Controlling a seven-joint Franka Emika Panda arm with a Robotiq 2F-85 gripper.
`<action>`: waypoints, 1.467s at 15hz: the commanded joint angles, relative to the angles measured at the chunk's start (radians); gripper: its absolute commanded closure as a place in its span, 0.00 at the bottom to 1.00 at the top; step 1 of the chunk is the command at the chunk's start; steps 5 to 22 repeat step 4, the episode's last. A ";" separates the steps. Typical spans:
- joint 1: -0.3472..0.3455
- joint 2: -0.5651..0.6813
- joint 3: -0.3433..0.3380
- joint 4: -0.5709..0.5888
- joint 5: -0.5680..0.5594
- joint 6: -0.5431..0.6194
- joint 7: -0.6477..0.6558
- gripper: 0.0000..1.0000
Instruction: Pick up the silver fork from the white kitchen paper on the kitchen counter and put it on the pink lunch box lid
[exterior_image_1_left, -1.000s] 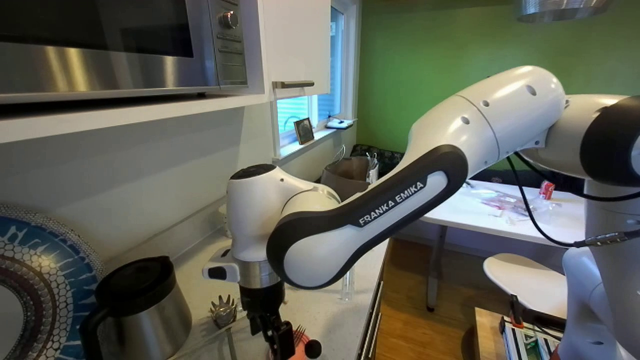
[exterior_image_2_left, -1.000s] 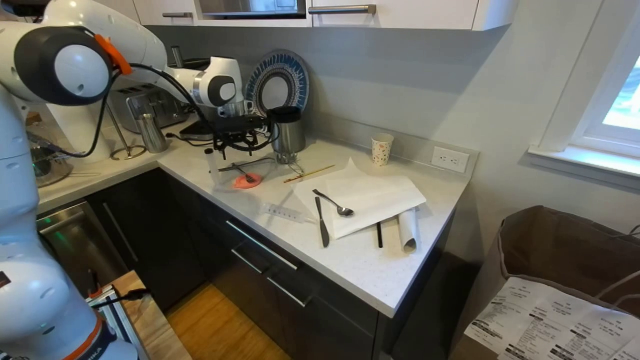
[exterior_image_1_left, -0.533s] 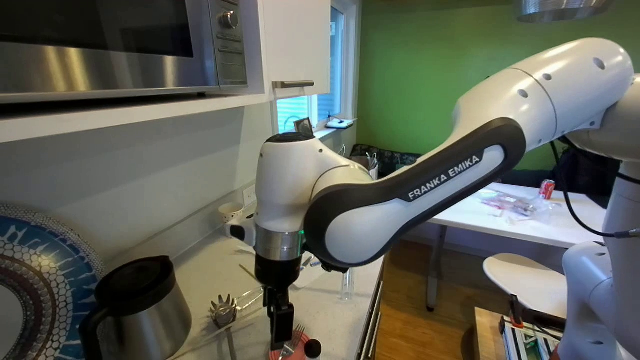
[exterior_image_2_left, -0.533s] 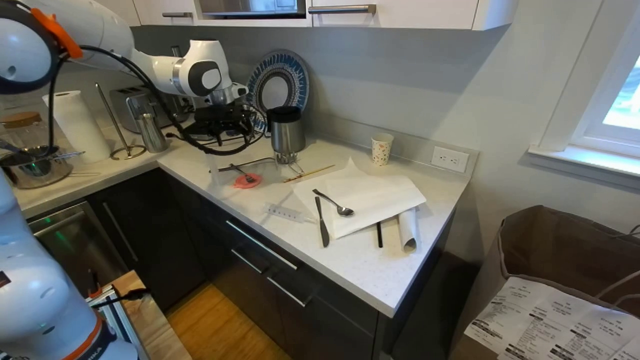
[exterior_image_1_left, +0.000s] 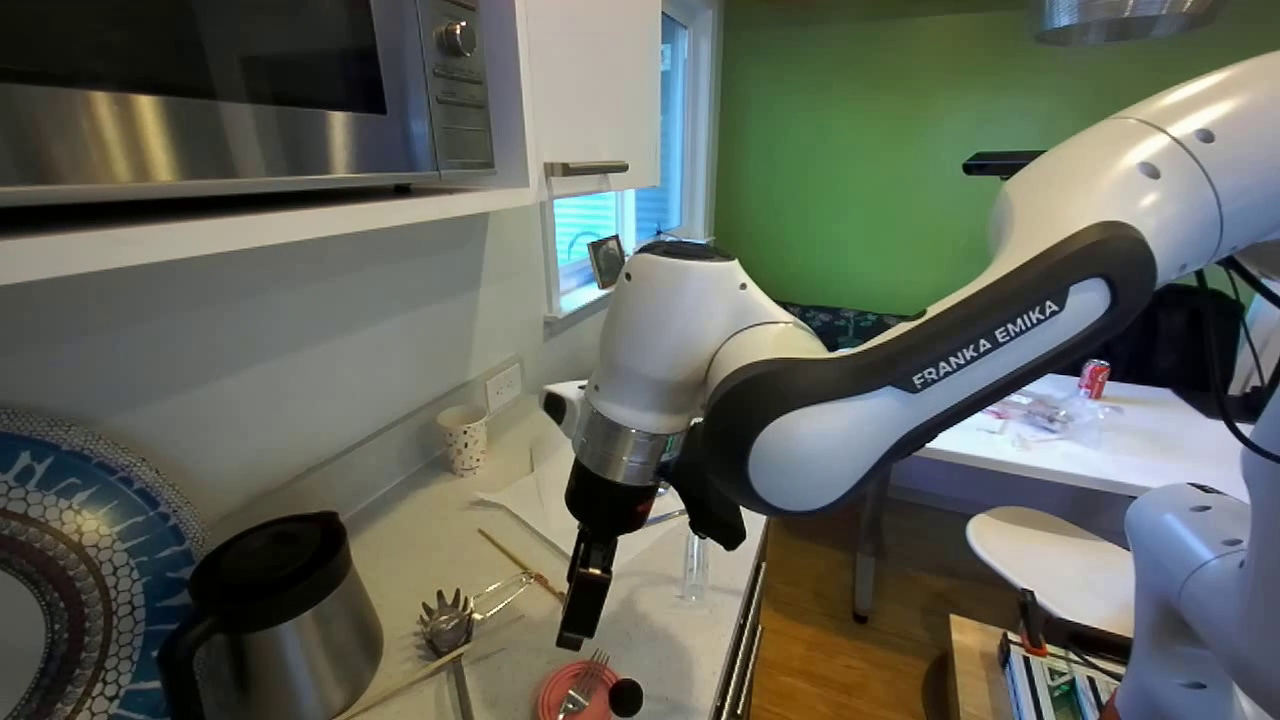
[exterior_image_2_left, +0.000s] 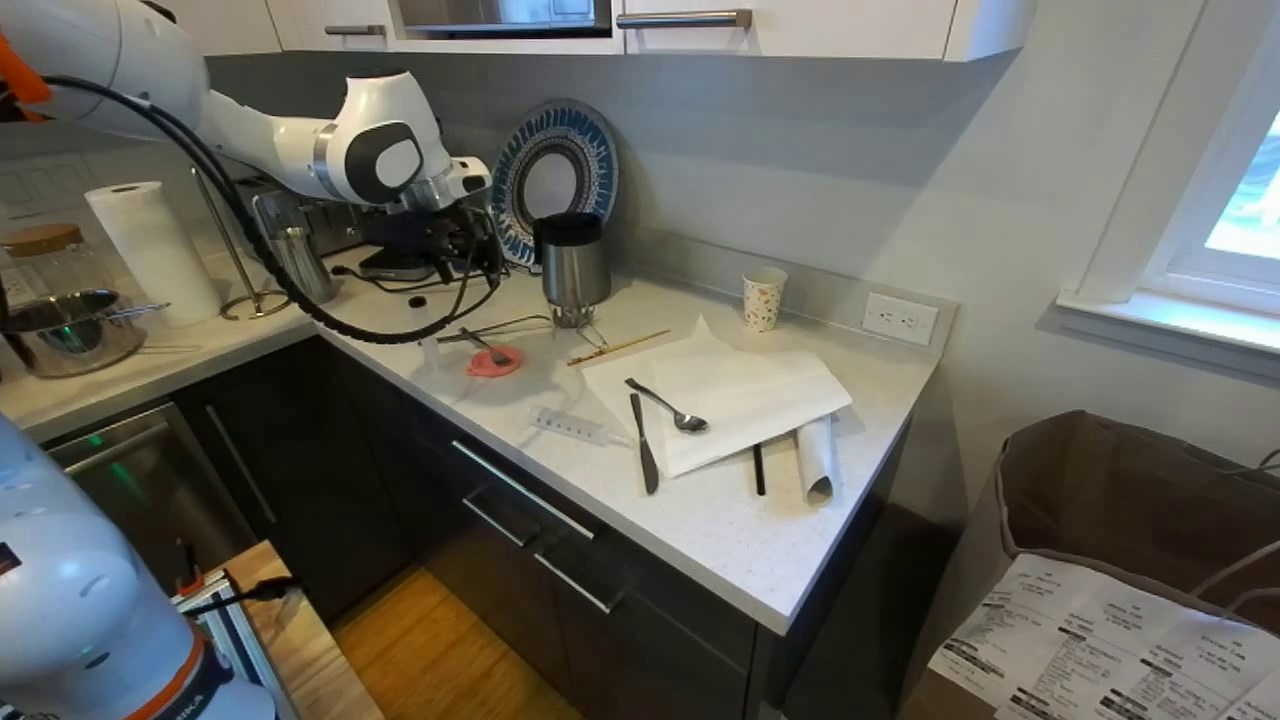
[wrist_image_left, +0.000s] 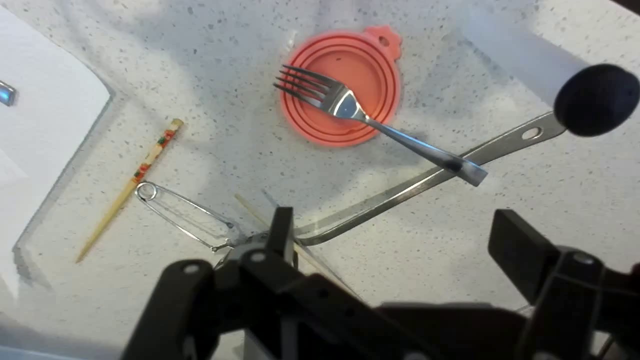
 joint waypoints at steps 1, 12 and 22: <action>0.010 -0.009 -0.010 -0.007 -0.003 0.001 0.004 0.00; 0.010 -0.005 -0.010 0.002 -0.003 0.000 0.004 0.00; 0.010 -0.005 -0.010 0.002 -0.003 0.000 0.004 0.00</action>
